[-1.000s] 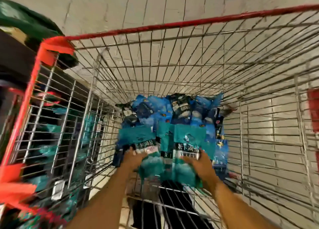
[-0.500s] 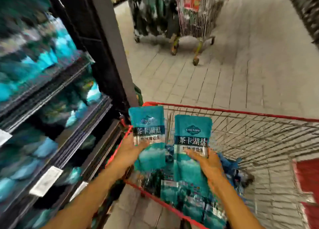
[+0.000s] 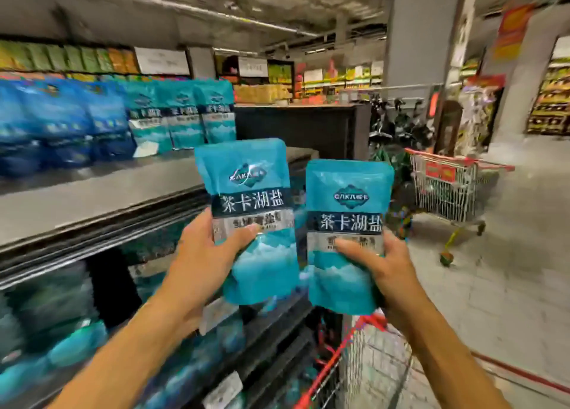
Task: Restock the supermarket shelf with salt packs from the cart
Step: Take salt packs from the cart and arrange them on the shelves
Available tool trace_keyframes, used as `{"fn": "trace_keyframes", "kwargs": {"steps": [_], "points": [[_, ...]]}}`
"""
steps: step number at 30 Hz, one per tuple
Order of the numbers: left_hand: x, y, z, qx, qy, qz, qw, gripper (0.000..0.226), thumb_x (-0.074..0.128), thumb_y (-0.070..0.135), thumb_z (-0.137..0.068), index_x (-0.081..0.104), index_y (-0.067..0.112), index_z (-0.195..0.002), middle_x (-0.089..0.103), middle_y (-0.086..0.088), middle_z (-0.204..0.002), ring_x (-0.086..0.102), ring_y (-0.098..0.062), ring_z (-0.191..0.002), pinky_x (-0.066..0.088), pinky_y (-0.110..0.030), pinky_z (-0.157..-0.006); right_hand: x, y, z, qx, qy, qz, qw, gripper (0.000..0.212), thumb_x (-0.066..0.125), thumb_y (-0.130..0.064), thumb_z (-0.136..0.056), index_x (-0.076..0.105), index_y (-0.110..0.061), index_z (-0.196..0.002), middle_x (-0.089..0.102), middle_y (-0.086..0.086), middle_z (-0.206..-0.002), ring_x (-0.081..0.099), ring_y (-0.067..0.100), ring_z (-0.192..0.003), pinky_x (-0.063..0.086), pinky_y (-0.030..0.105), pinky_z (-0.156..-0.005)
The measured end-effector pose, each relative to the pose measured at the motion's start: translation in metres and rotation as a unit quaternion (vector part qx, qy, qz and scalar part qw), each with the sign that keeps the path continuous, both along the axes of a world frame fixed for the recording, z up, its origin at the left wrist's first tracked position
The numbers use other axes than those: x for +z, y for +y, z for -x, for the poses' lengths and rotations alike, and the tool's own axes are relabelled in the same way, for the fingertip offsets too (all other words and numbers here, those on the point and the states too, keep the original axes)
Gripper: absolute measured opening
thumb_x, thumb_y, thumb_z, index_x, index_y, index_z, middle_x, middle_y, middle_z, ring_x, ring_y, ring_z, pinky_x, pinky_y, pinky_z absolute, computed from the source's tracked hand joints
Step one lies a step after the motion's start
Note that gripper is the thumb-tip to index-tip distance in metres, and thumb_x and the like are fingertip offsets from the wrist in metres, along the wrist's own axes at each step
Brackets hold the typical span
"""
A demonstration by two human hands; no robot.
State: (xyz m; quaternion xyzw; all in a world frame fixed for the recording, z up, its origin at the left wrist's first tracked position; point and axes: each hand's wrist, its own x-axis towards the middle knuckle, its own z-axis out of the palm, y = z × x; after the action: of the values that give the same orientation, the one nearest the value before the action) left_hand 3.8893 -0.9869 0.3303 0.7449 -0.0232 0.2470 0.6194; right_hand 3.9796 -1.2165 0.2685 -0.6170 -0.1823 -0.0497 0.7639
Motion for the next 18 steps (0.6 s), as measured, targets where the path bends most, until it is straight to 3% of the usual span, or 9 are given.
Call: {"fn": "trace_keyframes", "kwargs": {"steps": [5, 9, 12, 15, 18], "points": [[0.088, 0.053, -0.006, 0.057, -0.064, 0.024, 0.996, 0.019, 0.072, 0.009, -0.085, 0.070, 0.016, -0.103, 0.077, 0.002, -0.097, 0.073, -0.018, -0.091, 0.058, -0.036, -0.080, 0.088, 0.071, -0.030, 0.063, -0.075, -0.037, 0.995, 0.033, 0.082, -0.022, -0.069, 0.072, -0.019, -0.101, 0.076, 0.010, -0.103, 0.074, 0.027, -0.088, 0.059, 0.034, -0.068], [0.134, 0.103, -0.035, 0.115, -0.078, 0.039, 0.990, 0.023, 0.071, 0.005, -0.084, 0.068, 0.012, -0.105, 0.075, -0.005, -0.103, 0.072, -0.025, -0.097, 0.058, -0.044, -0.088, 0.147, 0.131, -0.075, 0.117, -0.068, -0.052, 0.989, 0.025, 0.079, -0.010, -0.073, 0.073, -0.015, -0.097, 0.077, 0.009, -0.097, 0.075, 0.024, -0.081, 0.059, 0.033, -0.064], [0.146, 0.145, -0.072, 0.143, -0.068, 0.068, 0.985, 0.021, 0.067, -0.002, -0.086, 0.066, 0.012, -0.103, 0.072, -0.014, -0.111, 0.069, -0.032, -0.102, 0.055, -0.052, -0.092, 0.175, 0.176, -0.120, 0.151, -0.039, -0.028, 0.987, 0.023, 0.074, 0.000, -0.077, 0.072, -0.008, -0.099, 0.076, 0.013, -0.094, 0.074, 0.025, -0.075, 0.059, 0.037, -0.065], [0.141, 0.186, -0.118, 0.198, -0.065, 0.043, 0.977, 0.029, 0.068, -0.004, -0.086, 0.065, 0.007, -0.112, 0.071, -0.017, -0.114, 0.068, -0.026, -0.095, 0.056, -0.041, -0.088, 0.189, 0.221, -0.170, 0.164, -0.017, 0.006, 0.986, 0.033, 0.074, 0.003, -0.076, 0.070, 0.000, -0.108, 0.073, 0.018, -0.103, 0.071, 0.031, -0.086, 0.061, 0.040, -0.075], [0.128, 0.223, -0.167, 0.252, -0.056, 0.014, 0.966, 0.028, 0.070, 0.000, -0.085, 0.066, 0.011, -0.110, 0.072, -0.013, -0.113, 0.069, -0.023, -0.096, 0.056, -0.038, -0.087, 0.187, 0.266, -0.227, 0.166, 0.006, 0.020, 0.986, 0.027, 0.079, 0.004, -0.069, 0.073, -0.007, -0.092, 0.075, 0.011, -0.093, 0.071, 0.027, -0.081, 0.060, 0.031, -0.064]]}}
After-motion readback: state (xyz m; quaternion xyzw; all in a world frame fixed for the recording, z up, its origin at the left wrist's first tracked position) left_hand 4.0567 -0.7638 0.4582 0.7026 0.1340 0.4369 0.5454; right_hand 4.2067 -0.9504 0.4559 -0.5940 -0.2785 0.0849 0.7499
